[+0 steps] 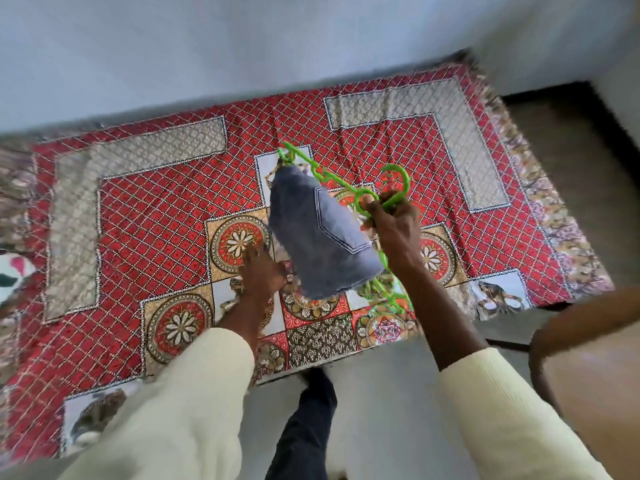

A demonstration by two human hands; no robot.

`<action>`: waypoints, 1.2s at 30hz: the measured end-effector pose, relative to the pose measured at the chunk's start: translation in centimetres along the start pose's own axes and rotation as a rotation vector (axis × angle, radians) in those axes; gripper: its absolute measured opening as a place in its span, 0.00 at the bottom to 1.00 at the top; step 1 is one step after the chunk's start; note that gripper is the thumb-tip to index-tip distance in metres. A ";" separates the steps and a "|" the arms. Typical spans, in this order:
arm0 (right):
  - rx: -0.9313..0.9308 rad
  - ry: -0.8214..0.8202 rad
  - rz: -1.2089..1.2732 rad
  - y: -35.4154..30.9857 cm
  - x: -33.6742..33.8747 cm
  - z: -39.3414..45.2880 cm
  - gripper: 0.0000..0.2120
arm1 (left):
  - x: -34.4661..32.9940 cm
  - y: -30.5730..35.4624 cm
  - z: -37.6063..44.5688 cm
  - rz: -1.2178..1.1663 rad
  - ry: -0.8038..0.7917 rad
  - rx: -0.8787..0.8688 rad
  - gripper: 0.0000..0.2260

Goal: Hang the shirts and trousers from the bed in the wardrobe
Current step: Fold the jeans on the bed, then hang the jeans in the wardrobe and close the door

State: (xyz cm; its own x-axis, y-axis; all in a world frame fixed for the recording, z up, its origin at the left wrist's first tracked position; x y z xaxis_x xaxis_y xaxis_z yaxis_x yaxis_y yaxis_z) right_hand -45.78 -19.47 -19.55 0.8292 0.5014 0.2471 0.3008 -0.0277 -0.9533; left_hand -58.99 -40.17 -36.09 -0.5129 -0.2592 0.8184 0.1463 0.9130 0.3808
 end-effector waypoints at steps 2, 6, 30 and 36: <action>0.059 -0.012 -0.028 -3.1 2.1 -1.8 0.13 | 4.4 2.1 -3.2 -0.178 0.311 -0.068 0.28; 0.209 -0.025 -0.102 -11.3 8.9 -7.7 0.11 | 13.4 8.7 -12.6 -0.382 0.714 -0.433 0.30; 0.247 0.565 -0.660 -23.4 50.9 -46.7 0.20 | 31.9 32.8 -54.4 -0.436 0.120 -1.340 0.20; 0.131 0.923 -0.630 -21.5 53.5 -56.1 0.12 | 28.4 38.3 -60.4 -0.573 -0.183 -1.476 0.18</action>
State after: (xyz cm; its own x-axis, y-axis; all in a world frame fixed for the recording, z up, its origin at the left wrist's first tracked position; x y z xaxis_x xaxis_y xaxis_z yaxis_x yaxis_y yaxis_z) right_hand 18.53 -40.57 23.88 0.5944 -0.4400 0.6732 0.7824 0.1230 -0.6105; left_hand -16.88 -31.60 27.69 -0.8601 -0.3065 0.4078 0.5058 -0.4084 0.7599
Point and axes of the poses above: each hand's wrist, its own z-axis towards the middle knuckle, its own x-axis out of the back of the hand, y = z × x, the point moved 4 cm from there along z, towards the middle knuckle, and after that the axes turned 6 degrees about y, right-handed, at the moved point
